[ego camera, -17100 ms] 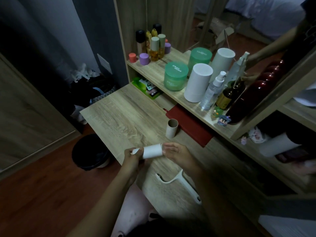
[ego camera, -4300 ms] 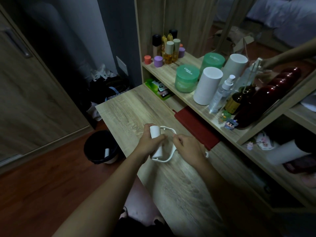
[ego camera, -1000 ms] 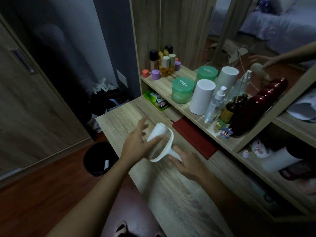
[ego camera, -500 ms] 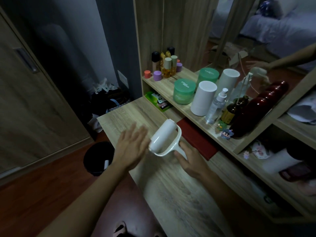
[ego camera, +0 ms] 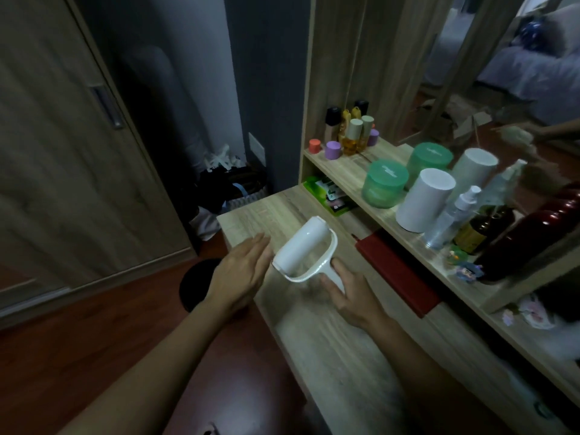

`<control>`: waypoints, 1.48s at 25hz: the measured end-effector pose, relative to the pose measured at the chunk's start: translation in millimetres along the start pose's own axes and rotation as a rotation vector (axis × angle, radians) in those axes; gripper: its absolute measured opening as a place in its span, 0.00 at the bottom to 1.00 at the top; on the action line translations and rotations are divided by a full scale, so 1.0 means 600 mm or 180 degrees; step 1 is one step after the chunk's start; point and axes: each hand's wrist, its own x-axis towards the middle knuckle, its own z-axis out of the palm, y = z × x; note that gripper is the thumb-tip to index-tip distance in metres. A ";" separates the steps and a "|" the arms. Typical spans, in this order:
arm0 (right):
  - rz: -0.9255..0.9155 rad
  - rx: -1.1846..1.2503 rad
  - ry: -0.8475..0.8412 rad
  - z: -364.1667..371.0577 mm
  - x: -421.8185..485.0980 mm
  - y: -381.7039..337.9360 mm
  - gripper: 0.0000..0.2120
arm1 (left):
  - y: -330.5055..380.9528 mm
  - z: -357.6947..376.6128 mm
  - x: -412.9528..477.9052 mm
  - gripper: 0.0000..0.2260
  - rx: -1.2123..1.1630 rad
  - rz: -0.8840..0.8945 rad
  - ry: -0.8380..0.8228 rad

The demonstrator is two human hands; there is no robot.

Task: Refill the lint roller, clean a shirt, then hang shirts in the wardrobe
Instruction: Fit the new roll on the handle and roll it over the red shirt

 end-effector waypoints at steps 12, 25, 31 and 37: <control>-0.0088 -0.0079 -0.0228 0.362 0.337 -0.227 0.09 | -0.502 -0.249 -0.014 0.30 0.0273 -0.1074 0.0365; -0.0069 0.0244 0.0439 0.548 0.650 -0.328 0.10 | -0.863 -0.322 0.191 0.21 0.1366 -0.0024 -0.0147; 0.0184 0.0316 0.0810 0.580 0.828 -0.287 0.07 | -1.002 -0.292 0.384 0.10 0.2263 0.0842 -0.0720; 0.0566 0.0564 0.1104 0.589 0.955 -0.276 0.08 | -1.098 -0.267 0.523 0.14 0.2708 0.0941 -0.1127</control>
